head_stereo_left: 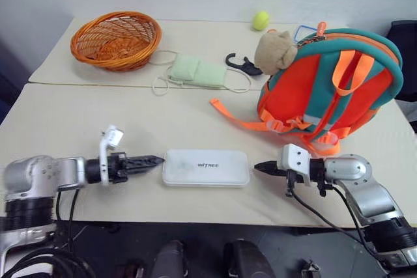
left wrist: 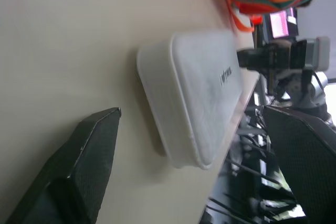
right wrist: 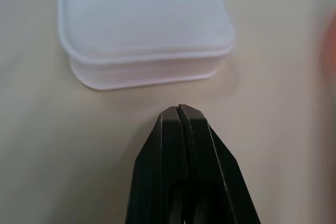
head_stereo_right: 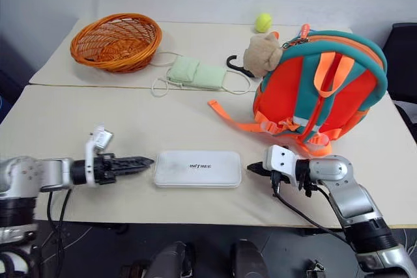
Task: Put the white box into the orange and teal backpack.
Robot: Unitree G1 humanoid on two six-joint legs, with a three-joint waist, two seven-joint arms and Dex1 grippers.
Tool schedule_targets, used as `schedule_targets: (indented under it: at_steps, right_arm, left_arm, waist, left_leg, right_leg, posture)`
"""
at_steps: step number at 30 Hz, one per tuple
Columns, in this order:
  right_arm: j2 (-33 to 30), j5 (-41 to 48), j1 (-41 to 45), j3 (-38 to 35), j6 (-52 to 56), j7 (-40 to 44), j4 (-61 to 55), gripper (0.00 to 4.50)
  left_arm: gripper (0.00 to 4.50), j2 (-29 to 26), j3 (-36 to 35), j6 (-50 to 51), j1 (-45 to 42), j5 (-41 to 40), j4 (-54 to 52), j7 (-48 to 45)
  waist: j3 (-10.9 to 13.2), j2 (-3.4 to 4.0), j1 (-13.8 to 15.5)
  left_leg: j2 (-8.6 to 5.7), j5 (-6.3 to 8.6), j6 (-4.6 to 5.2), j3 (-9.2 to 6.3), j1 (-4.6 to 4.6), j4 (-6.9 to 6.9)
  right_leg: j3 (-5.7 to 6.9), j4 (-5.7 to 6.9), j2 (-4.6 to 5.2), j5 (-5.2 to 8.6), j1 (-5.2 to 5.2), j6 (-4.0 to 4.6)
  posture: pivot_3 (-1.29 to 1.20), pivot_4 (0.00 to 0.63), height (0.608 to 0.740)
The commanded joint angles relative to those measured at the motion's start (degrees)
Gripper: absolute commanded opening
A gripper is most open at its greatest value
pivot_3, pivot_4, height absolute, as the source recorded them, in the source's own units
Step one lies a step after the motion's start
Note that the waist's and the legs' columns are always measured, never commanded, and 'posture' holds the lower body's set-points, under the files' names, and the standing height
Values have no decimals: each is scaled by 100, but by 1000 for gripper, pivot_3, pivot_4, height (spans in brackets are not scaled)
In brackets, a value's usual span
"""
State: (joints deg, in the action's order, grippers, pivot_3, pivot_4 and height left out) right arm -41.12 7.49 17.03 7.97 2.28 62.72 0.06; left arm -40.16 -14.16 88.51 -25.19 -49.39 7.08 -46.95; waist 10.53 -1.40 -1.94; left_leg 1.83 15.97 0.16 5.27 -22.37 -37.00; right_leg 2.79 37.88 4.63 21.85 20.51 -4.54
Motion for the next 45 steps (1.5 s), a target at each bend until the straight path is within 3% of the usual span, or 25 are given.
schedule_targets:
  at_steps: [1,11,15,23,30,32,35,39,43,45]
  right_arm:
    - [136,-83,198,111,-146,-45,33,0]
    - [465,-258,358,448,-520,34,269,0]
    - [390,-279,253,423,-717,88,337,0]
    - [136,-294,-68,218,-1042,32,537,0]
    - [-1,-136,-392,-158,-1060,-207,512,0]
    - [21,281,-748,-678,-850,-439,274,0]
    - [20,1031,-1606,-1434,-316,-567,-403,602]
    - [253,1752,-2635,-2339,287,-1058,-1193,1945]
    - [667,2361,-3775,-3333,665,-1591,-2020,3274]
    - [771,2606,-4105,-3879,712,-1659,-1927,3984]
  left_arm:
    - [4484,149,247,389,-120,-100,91,267]
    - [4484,1399,-152,399,-550,-384,156,1139]
    - [3662,1230,28,399,-512,-866,293,1197]
    - [1345,684,528,399,-667,-1547,355,1127]
    - [1344,708,440,368,-604,-1537,60,1199]
    - [1344,785,247,-35,-420,-1462,-338,1147]
    - [1344,853,41,-1459,31,-1086,-1167,703]
    - [1344,866,-231,-3079,710,-775,-1918,-267]
    - [1344,296,72,-5044,1316,465,-1791,-1547]
    - [1344,330,19,-5668,1277,751,-1596,-1575]
  waist:
    - [0,1,20]
    - [-1,0,170]
    - [-1,0,159]
    - [-1,0,162]
    - [-1,0,175]
    - [-1,0,197]
    - [0,1,188]
    - [1,4,154]
    - [1,7,153]
    - [2,10,172]
  left_leg:
    - [0,0,-1,0,1,-1]
    - [-11,5,8,-6,2,-27]
    - [-9,5,7,-5,3,-21]
    - [-7,5,5,-6,3,-20]
    - [-8,5,6,-8,3,-21]
    - [-9,5,6,-8,1,-21]
    - [-10,5,6,-12,-5,-17]
    - [-2,5,0,-6,-2,-7]
    - [5,2,-13,0,10,7]
    - [5,2,-14,2,10,15]
  right_leg:
    - [0,-3,0,0,0,0]
    - [1,-3,12,0,-13,-1]
    - [0,-5,9,0,-12,-1]
    - [1,-8,8,0,-12,-1]
    - [1,-10,8,0,-15,-1]
    - [1,-13,10,0,-16,-1]
    - [3,-23,10,0,-16,-1]
    - [1,-32,0,0,-17,-1]
    - [-7,-33,-10,1,-18,2]
    - [-8,-41,-10,2,-18,4]
  posture:
    - [0,150,740]
    - [0,150,740]
    - [0,150,740]
    - [0,150,740]
    - [0,150,740]
    - [0,150,740]
    - [0,150,740]
    - [0,150,740]
    - [0,150,740]
    - [0,150,740]
